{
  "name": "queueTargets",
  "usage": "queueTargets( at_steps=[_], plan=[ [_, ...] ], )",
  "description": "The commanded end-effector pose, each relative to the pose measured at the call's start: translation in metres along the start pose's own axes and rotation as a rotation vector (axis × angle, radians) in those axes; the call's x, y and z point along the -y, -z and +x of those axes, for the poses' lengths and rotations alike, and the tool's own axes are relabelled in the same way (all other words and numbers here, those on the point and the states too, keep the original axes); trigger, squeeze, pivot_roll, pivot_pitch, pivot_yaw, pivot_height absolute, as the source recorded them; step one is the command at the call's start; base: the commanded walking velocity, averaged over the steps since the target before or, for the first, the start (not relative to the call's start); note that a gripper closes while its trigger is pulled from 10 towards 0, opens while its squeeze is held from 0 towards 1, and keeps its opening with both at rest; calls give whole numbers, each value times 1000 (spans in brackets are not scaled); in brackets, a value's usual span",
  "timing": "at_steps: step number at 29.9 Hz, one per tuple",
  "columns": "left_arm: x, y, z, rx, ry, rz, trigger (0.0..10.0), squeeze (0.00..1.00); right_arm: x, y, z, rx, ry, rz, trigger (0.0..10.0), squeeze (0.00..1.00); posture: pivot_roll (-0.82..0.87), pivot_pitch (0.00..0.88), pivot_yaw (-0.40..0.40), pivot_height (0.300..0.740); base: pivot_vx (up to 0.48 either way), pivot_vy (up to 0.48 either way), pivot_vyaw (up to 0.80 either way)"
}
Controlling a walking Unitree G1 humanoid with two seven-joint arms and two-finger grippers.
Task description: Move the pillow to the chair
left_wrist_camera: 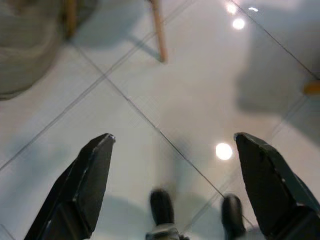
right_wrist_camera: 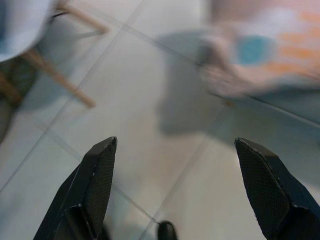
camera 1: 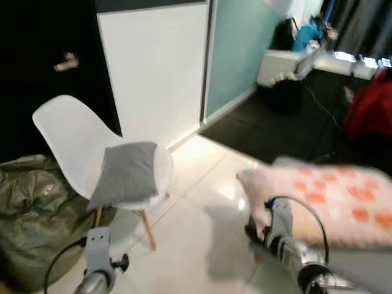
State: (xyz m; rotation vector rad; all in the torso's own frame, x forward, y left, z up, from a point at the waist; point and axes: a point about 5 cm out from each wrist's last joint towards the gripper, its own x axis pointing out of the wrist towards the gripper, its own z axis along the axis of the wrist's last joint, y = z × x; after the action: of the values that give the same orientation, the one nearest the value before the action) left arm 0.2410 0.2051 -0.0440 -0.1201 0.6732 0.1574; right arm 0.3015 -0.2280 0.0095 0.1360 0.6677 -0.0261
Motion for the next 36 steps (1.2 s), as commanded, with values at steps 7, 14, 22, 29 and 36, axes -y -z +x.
queueTargets(
  at_steps=[7, 14, 22, 29, 36],
  plan=[
    [-4, -1, 1, -12, -9, -8, 10000, 0, -4, -6, 2, 20, 11, 26, 10000, 0, -163, 0, -18, 740, -103, 0, -706],
    [-16, 0, -1, -19, 3, -8, 10000, 0, -7, -9, 3, 26, 13, 28, 10000, 0, -154, 0, -18, 740, 0, 0, -706],
    [-33, 5, -5, -43, -17, -8, 10000, 0, -13, -6, 4, 19, 6, 30, 10000, 0, -148, 0, -15, 740, 0, 0, -706],
    [-36, 8, -6, -58, -18, -67, 10000, 0, -11, 3, 3, 3, 9, 37, 10000, 0, -135, 0, -4, 740, 0, 0, -706],
    [-33, 8, -6, -57, -9, -61, 10000, 0, -8, 8, 2, -3, 11, 47, 10000, 0, -130, 0, -3, 740, 0, 0, -706]
  ],
)
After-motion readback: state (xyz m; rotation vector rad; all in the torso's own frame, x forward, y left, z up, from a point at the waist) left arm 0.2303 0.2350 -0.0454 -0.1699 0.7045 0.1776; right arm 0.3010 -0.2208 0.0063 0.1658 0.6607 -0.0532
